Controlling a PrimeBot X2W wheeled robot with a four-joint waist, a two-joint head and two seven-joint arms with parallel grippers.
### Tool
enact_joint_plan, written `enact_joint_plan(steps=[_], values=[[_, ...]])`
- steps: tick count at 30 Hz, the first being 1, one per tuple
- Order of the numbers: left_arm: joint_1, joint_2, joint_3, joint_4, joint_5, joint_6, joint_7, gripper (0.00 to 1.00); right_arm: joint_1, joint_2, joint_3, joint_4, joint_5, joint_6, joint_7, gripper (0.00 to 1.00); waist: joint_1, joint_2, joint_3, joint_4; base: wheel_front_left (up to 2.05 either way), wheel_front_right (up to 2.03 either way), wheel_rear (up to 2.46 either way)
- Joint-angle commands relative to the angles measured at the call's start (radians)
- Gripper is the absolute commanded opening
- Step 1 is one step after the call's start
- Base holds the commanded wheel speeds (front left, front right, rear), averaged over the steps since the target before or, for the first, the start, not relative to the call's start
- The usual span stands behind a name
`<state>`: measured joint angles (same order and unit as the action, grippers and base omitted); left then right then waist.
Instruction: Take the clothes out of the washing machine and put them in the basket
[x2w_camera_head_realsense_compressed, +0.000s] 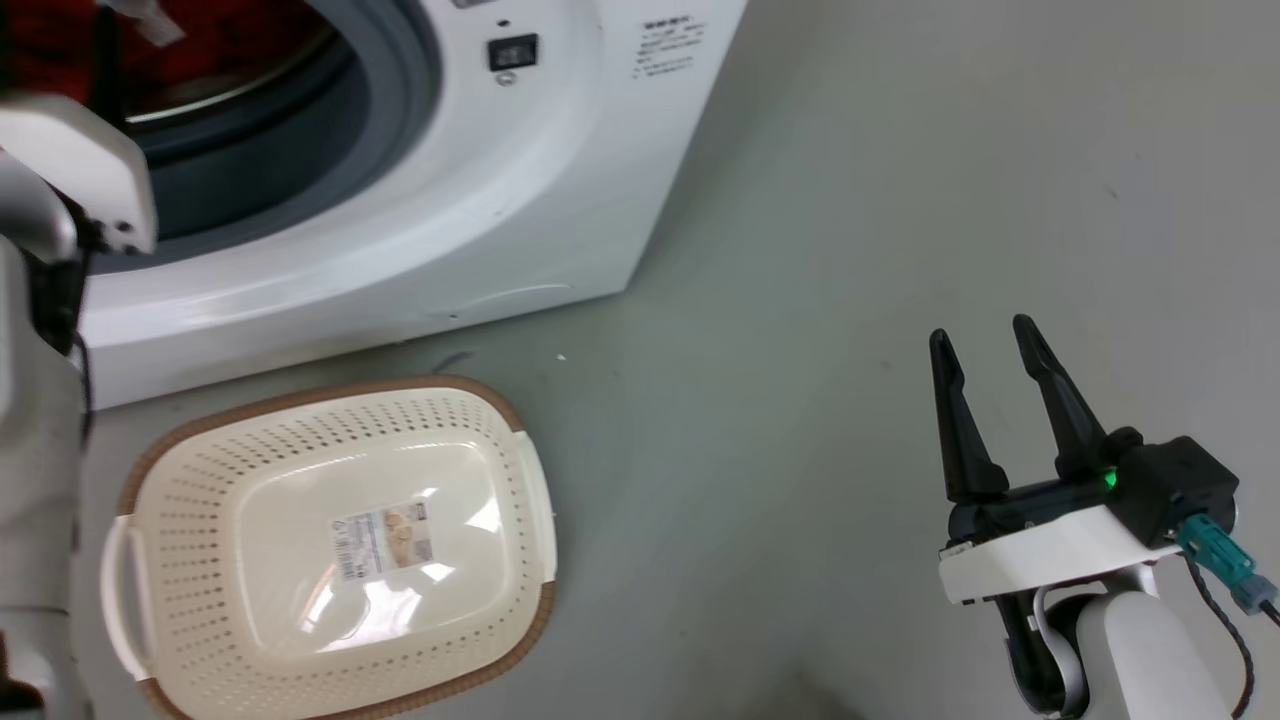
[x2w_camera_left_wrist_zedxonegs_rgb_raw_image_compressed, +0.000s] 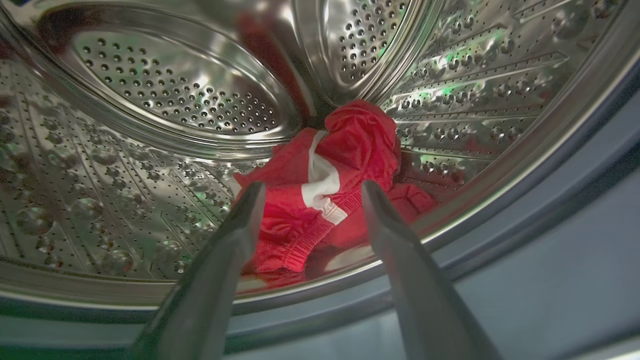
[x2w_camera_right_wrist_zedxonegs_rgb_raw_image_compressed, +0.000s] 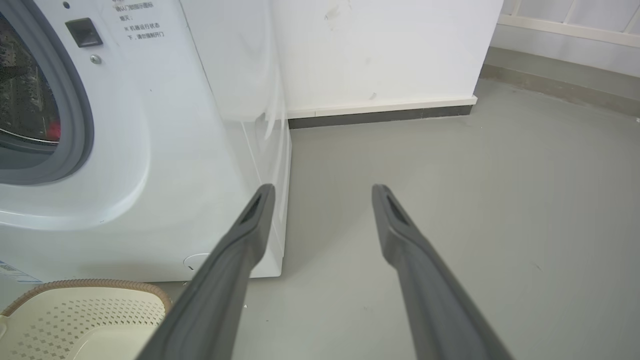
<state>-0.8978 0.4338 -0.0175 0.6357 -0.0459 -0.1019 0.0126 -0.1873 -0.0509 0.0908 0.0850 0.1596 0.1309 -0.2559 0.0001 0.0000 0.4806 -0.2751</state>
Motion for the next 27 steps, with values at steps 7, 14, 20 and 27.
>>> enact_joint_plan(steps=[7, 14, 20, 27], values=[[-0.157, 0.112, -0.05, 0.093, 0.028, -0.021, 0.086, 1.0, -0.052, 0.001, 0.028, 0.018, 0.044, 0.0, -0.01, 1.0, -0.0001, 0.0, 0.087, -0.088, 0.0, 0.0, 0.0], [-0.287, 0.217, -0.132, 0.164, 0.025, -0.028, 0.187, 1.0, -0.066, 0.001, 0.046, 0.005, 0.077, 0.0, -0.01, 1.0, -0.0001, 0.0, 0.144, -0.133, 0.0, 0.0, 0.0], [-0.39, 0.313, -0.257, 0.178, -0.035, -0.028, 0.301, 1.0, -0.078, 0.001, 0.063, -0.005, 0.101, 0.0, -0.009, 1.0, -0.0001, 0.0, 0.21, -0.162, 0.0, 0.0, 0.0], [-0.448, 0.41, -0.345, 0.163, -0.12, -0.028, 0.448, 1.0, -0.095, 0.001, 0.085, -0.009, 0.131, 0.0, -0.009, 1.0, -0.0001, 0.0, 0.263, -0.184, 0.0, 0.0, 0.0]])
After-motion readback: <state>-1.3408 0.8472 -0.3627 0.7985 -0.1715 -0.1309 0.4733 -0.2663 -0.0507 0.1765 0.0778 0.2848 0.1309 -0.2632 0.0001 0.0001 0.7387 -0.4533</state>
